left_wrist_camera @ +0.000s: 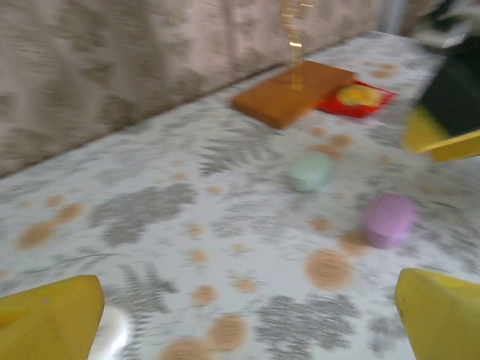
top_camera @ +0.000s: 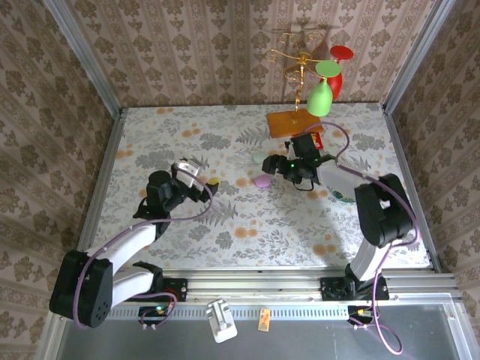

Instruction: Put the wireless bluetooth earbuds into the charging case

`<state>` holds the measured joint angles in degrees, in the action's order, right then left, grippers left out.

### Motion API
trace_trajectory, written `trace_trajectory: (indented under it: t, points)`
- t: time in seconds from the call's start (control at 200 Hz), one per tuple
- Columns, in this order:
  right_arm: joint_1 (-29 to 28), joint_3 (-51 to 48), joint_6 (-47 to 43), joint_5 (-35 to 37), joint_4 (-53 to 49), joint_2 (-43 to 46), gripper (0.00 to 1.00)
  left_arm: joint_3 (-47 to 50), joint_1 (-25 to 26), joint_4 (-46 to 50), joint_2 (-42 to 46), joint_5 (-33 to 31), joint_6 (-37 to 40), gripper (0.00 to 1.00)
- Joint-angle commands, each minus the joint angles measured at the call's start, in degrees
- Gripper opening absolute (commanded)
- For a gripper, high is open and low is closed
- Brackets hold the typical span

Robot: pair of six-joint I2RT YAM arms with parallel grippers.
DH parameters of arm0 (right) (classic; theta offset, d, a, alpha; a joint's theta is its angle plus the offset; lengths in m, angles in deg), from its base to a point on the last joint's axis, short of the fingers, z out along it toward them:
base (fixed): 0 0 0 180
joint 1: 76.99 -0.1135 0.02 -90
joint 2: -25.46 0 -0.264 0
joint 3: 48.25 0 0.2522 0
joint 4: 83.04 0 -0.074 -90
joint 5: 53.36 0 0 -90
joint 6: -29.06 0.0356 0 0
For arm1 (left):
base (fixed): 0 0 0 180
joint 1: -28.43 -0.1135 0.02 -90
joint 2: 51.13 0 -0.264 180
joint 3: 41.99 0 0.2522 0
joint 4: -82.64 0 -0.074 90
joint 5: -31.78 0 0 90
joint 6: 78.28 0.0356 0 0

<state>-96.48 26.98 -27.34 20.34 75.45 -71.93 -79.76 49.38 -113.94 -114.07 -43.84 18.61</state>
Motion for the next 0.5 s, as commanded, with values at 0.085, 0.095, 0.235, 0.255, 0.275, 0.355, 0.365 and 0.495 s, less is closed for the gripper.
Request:
trace_trajectory:
  t: [0.085,0.095,0.235,0.255,0.275,0.355,0.365,0.495]
  points:
    - [2.5,-3.1,-15.8,19.2,-1.0,12.2,0.96,1.9,-4.2,-1.3,2.6,-18.6,2.1,1.00]
    - [2.7,-3.6,-16.4,20.0,-0.3,12.7,0.97,2.0,-4.6,-1.6,2.5,-18.9,2.2,1.00]
    - [4.6,-14.3,-25.7,33.4,11.5,20.3,1.00,5.0,-10.1,-7.5,-2.3,-19.9,1.0,1.00]
    - [5.0,-15.5,-26.5,34.8,12.7,20.8,1.00,5.2,-10.6,-8.2,-3.2,-19.9,0.8,1.00]
    - [5.6,-16.7,-27.4,35.5,13.9,21.1,1.00,5.6,-11.3,-9.0,-4.3,-19.8,0.9,1.00]
    - [7.0,-21.6,-30.8,37.4,19.6,21.4,1.00,6.8,-12.6,-13.8,-8.6,-19.3,1.2,1.00]
    - [7.2,-22.2,-31.1,37.6,20.7,21.3,1.00,6.9,-12.8,-14.4,-9.3,-19.2,1.2,1.00]
    - [9.6,-29.5,-34.2,35.7,34.1,20.3,1.00,6.8,-14.3,-20.7,-14.6,-17.2,1.6,1.00]
